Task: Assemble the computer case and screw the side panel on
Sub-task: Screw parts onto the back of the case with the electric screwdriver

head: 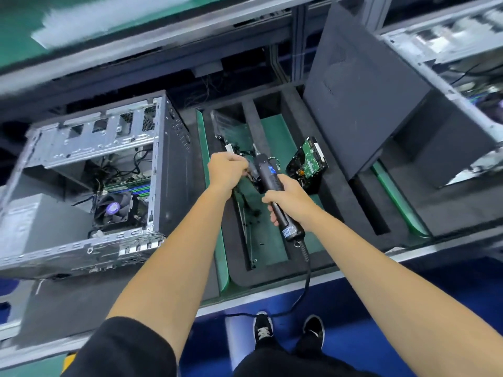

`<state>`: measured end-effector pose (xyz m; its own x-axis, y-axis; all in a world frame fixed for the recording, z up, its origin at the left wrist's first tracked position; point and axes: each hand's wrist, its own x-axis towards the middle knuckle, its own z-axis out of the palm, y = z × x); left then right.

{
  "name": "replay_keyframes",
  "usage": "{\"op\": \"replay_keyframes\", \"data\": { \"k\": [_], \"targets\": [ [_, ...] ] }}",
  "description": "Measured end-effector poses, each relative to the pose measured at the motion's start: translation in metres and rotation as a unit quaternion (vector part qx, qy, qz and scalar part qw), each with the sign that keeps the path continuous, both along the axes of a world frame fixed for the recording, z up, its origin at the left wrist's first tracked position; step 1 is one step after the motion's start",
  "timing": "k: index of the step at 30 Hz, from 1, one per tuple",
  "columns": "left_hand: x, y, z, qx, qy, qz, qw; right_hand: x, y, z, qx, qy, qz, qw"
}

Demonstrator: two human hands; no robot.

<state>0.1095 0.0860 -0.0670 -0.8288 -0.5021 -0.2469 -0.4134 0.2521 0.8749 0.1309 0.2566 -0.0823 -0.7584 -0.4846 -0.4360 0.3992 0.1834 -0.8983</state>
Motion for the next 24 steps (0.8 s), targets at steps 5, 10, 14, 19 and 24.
{"op": "replay_keyframes", "data": {
  "k": [5, 10, 14, 19, 24],
  "targets": [
    [0.010, -0.010, 0.062, 0.164, 0.126, 0.070, 0.976, 0.007, -0.014, 0.053, -0.053, 0.048, 0.038, 0.997],
    [0.042, -0.030, 0.093, 0.252, 0.185, 0.085, 0.946, 0.034, -0.030, 0.080, -0.075, 0.070, 0.077, 0.992],
    [0.075, -0.062, 0.110, 0.264, 0.213, 0.086, 0.937, 0.058, -0.054, 0.099, -0.069, 0.091, 0.115, 0.987],
    [0.121, -0.113, 0.125, 0.253, 0.231, 0.088, 0.935, 0.096, -0.097, 0.119, -0.038, 0.107, 0.150, 0.982],
    [0.187, -0.179, 0.132, 0.246, 0.229, 0.094, 0.937, 0.153, -0.159, 0.122, -0.040, 0.100, 0.180, 0.978]
  ]
}}
